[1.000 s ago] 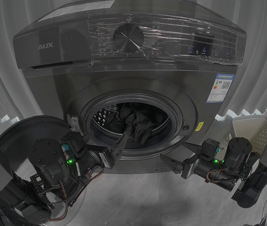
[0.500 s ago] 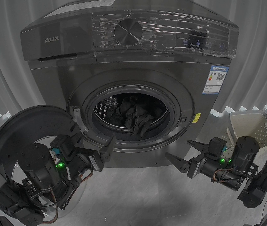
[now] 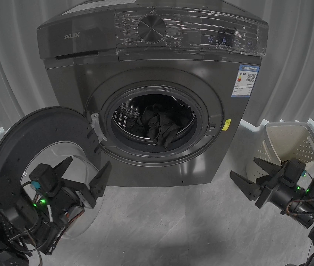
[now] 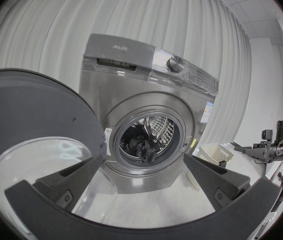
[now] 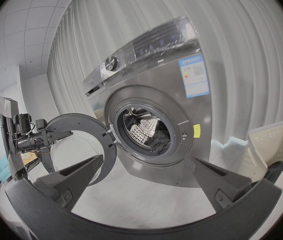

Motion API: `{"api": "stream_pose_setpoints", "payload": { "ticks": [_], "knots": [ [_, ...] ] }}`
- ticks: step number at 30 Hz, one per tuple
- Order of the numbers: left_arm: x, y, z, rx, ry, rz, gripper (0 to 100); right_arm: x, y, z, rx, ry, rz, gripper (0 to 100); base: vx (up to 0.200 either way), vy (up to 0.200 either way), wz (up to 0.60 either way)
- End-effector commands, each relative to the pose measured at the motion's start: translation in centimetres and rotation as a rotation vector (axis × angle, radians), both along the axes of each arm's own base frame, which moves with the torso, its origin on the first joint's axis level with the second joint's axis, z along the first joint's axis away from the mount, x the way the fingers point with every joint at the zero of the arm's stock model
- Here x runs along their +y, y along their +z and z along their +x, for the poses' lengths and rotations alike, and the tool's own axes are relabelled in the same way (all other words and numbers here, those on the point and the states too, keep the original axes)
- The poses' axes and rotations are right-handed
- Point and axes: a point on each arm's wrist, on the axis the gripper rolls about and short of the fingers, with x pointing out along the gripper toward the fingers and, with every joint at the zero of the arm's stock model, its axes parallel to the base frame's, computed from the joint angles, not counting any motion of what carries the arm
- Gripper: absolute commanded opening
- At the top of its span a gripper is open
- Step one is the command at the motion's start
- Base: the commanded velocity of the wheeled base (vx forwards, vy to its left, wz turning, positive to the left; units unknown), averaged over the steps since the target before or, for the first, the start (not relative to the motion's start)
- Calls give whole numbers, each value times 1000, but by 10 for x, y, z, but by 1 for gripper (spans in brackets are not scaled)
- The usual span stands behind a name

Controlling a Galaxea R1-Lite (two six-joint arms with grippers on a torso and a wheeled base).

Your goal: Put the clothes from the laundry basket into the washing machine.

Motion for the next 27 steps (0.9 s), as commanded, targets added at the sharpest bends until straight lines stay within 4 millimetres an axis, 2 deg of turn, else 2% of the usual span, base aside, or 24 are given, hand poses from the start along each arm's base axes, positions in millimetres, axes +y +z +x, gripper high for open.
{"api": "stream_pose_setpoints", "payload": {
  "ticks": [1, 4, 7, 10, 12, 15, 20, 27],
  "knots": [
    [23, 9, -24, -41, 9, -25, 100, -28, 13, -24, -62, -63, 27, 100, -200, 0, 0],
    [29, 6, -31, -31, 10, -16, 100, -33, 15, -24, -70, -96, 31, 100, 0, 0, 0],
    [32, 4, -31, -19, 25, -10, 100, -40, 16, -23, -80, -139, 19, 100, -200, 0, 0],
    [42, 10, -30, -47, 107, -26, 100, -55, 18, -19, -92, -239, 1, 100, -200, 0, 0],
    [49, 12, -29, -60, 151, -24, 100, -63, 18, -20, -92, -284, -15, 100, 0, 0, 0],
    [60, 17, -29, -87, 202, -32, 100, -69, 19, -27, -84, -309, -45, 100, 0, 0, 0],
    [73, 26, -49, -117, 214, -34, 100, -81, 19, -66, -40, -330, -136, 100, 0, 0, 0],
    [92, 16, -80, -27, 208, 33, 100, -94, 16, -89, -21, -424, -135, 100, 0, 0, 0]
  ]
}}
